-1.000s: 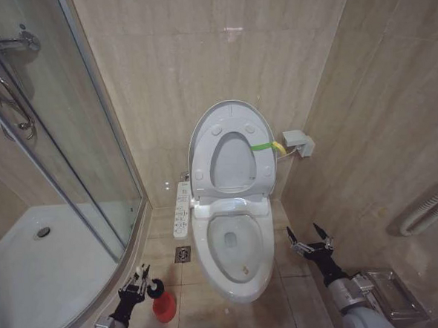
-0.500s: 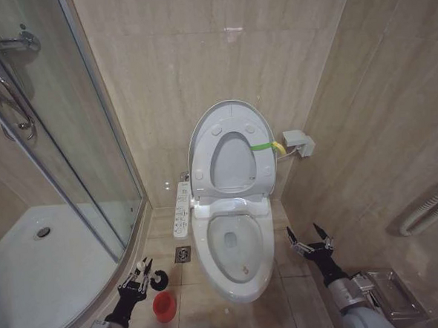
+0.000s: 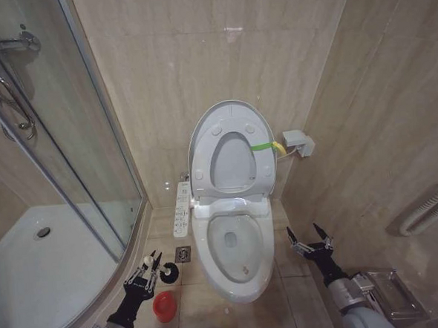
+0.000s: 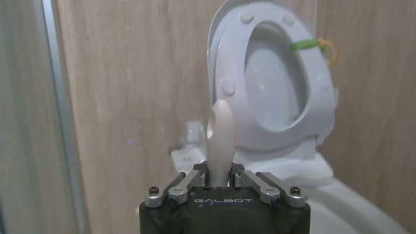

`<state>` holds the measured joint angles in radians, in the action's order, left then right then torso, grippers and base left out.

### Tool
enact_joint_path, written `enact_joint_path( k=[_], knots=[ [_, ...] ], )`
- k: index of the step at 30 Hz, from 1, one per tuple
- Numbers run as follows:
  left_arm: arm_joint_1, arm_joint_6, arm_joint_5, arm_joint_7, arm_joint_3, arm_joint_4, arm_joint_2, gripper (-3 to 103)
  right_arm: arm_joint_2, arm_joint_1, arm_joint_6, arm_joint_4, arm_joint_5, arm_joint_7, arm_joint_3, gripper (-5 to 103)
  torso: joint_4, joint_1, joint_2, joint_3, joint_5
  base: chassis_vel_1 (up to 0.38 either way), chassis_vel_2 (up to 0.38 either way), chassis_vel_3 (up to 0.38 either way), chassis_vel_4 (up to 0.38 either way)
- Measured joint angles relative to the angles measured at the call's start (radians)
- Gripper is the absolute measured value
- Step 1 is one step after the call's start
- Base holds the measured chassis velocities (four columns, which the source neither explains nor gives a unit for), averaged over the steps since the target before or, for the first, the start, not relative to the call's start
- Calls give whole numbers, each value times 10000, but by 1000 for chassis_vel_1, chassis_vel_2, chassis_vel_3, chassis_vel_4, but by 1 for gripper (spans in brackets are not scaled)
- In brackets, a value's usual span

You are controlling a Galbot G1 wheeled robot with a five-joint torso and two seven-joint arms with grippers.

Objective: Open the toilet lid, clean the toilet bowl with a toilet brush, close the toilet lid, and flush.

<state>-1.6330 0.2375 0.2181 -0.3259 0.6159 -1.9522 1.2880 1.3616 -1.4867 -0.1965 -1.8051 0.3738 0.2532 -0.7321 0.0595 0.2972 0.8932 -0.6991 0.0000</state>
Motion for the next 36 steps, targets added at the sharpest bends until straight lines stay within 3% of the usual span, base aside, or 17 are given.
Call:
enact_joint_path(
  k=[14,24,36],
  knots=[
    [-363,-339,642,-275,-145,-1368,-328,19,0,0,0,0,0,0,0,100,0,0,0,0,1,0,0,0,0],
    [291,-211,1449,-484,-167,-1235,-793,19,0,0,0,0,0,0,0,100,-1,0,0,-2,0,0,0,0,0],
    [2016,-182,2595,-674,-1007,-346,-1566,19,0,0,0,0,0,0,0,100,0,2,0,-2,0,0,0,0,0]
  ],
)
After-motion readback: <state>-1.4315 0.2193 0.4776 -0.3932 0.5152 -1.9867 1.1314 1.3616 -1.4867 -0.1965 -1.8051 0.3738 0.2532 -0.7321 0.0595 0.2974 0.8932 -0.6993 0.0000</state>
